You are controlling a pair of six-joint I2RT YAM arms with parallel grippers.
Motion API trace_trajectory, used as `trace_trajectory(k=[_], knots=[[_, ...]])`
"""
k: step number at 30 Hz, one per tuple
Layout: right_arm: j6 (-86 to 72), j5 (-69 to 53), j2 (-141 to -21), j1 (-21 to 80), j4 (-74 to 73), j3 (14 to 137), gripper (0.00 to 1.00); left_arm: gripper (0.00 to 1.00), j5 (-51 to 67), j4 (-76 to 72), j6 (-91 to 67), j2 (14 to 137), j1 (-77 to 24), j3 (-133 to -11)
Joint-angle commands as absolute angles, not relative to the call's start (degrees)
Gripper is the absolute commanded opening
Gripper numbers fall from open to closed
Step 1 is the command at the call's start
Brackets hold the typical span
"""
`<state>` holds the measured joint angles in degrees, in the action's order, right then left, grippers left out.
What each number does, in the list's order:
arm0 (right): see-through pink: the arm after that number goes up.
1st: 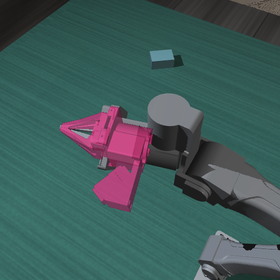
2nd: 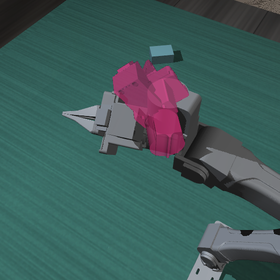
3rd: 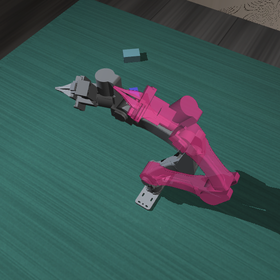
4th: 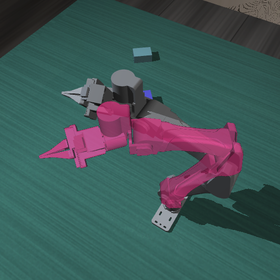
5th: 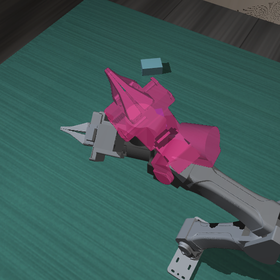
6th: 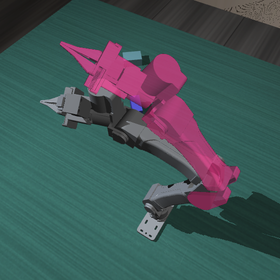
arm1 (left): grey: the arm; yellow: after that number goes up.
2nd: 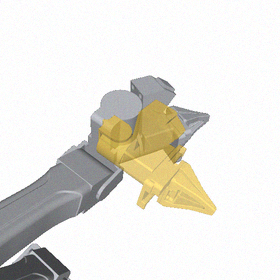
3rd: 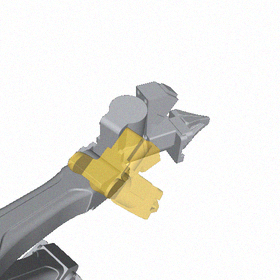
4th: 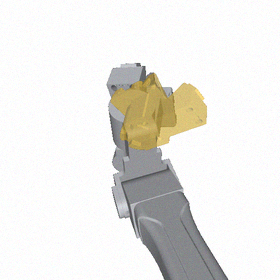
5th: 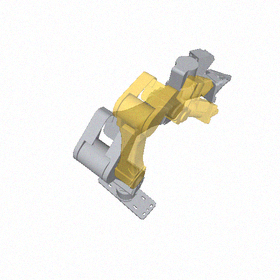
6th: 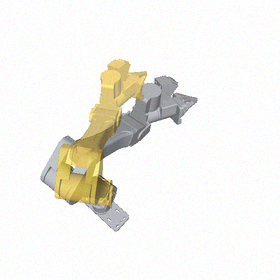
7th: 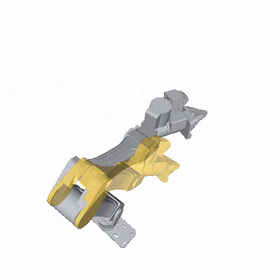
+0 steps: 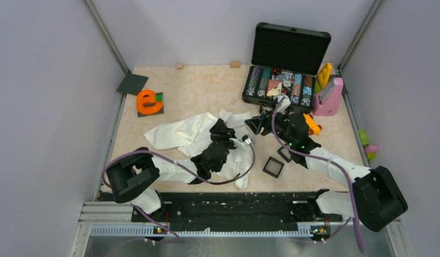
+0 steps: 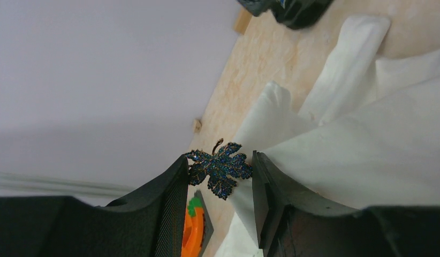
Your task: Remove the brooch from the garment
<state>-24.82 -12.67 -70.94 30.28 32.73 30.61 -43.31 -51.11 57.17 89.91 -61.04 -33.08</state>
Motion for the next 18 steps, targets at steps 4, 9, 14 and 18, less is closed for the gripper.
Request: trace_trajectory(k=[4, 9, 14, 18], knots=[[-26.82, -28.76, -64.39, 25.99, 27.49, 36.06, 0.51, 0.0, -20.32, -54.89, 52.13, 76.03, -60.38, -28.22], [-28.06, -37.04, -65.44, 26.0, 23.11, 40.02, 0.61, 0.0, -9.51, -52.74, 48.65, 69.47, -58.2, -25.15], [-27.1, -40.65, -66.37, 25.94, 20.68, 41.81, 0.77, 0.0, -3.2, -47.52, 46.8, 65.51, -56.4, -24.95], [-26.32, -43.43, -67.53, 26.07, 20.65, 42.43, 0.72, 0.0, -0.48, -48.43, 45.26, 64.42, -56.0, -24.1]])
